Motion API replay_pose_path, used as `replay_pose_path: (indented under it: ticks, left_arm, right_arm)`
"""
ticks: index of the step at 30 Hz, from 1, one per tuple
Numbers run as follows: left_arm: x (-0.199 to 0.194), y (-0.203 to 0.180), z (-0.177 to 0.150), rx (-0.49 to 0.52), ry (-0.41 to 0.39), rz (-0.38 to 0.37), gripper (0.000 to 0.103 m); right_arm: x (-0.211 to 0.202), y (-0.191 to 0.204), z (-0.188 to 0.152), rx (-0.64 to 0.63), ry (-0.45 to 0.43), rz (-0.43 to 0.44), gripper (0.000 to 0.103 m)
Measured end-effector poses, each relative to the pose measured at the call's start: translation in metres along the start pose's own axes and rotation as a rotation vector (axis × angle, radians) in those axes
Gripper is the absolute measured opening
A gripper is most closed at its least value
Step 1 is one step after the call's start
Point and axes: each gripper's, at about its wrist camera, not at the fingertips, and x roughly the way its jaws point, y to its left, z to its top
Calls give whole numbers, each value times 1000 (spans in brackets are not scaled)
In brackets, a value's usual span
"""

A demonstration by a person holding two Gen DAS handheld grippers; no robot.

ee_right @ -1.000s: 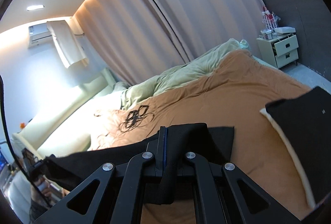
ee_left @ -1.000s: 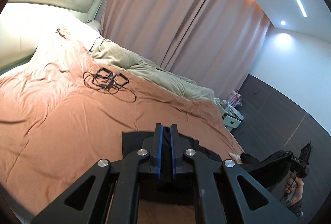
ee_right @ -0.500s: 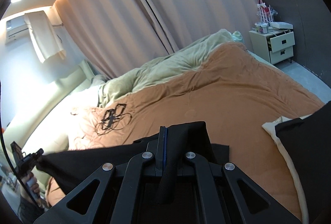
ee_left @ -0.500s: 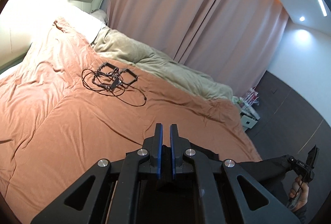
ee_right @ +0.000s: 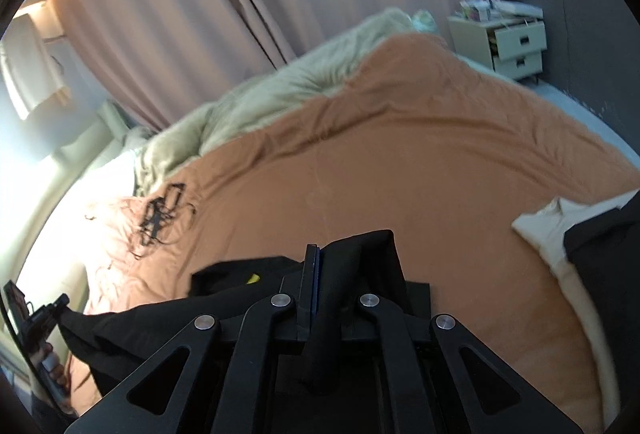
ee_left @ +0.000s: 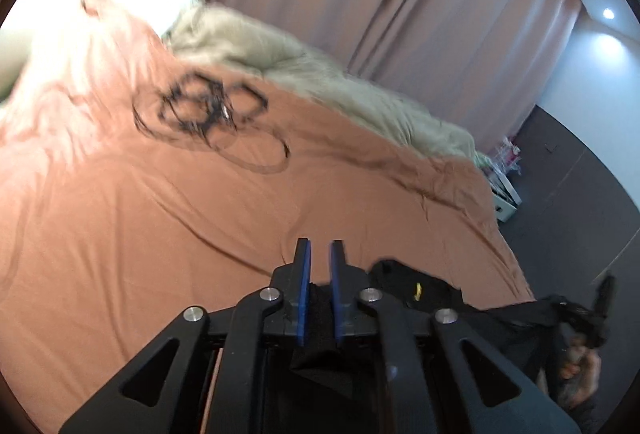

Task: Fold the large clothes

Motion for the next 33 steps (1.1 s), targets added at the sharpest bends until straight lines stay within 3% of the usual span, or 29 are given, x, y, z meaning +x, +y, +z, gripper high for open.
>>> replay_pose_path:
  ticks: [1, 2, 3, 4, 5, 9, 13, 14, 16, 18, 21, 23, 33]
  left_arm:
    - [8, 4, -2, -12, 18, 32, 15]
    - [12, 6, -4, -14, 22, 55, 22]
    - [15, 9, -6, -13, 19, 64, 47]
    - [17, 12, -9, -17, 11, 61, 67]
    - [17, 17, -11, -28, 4, 59, 103]
    - [17, 30, -23, -43, 15, 111, 103]
    - [25, 36, -40, 21, 84, 192, 103]
    - [30, 38, -46, 50, 139, 186, 101]
    - [37, 42, -58, 74, 182, 189, 90]
    - [43, 46, -68, 80, 229, 200, 74]
    - [56, 54, -82, 68, 287, 183, 68]
    - [68, 56, -88, 80, 309, 183, 68]
    - [123, 62, -69, 60, 328, 149, 68]
  right_arm:
    - [9, -3, -2, 4, 18, -16, 19]
    - [16, -6, -5, 11, 35, -32, 50]
    - [20, -10, -8, 18, 35, -44, 80]
    - [21, -12, -9, 22, 26, -48, 89]
    - [20, -15, -10, 18, 14, -46, 93]
    - [26, -20, -17, -37, 58, -96, 93]
    - [41, -27, -27, -103, 153, -173, 93]
    - [46, -28, -31, -126, 180, -199, 92]
    - [54, -30, -40, -173, 228, -258, 92]
    - [63, -35, -51, -201, 281, -296, 84]
    - [72, -50, -65, -170, 363, -273, 65]
    - [76, -58, -68, -140, 380, -234, 57]
    - [121, -59, -33, -106, 382, -193, 57]
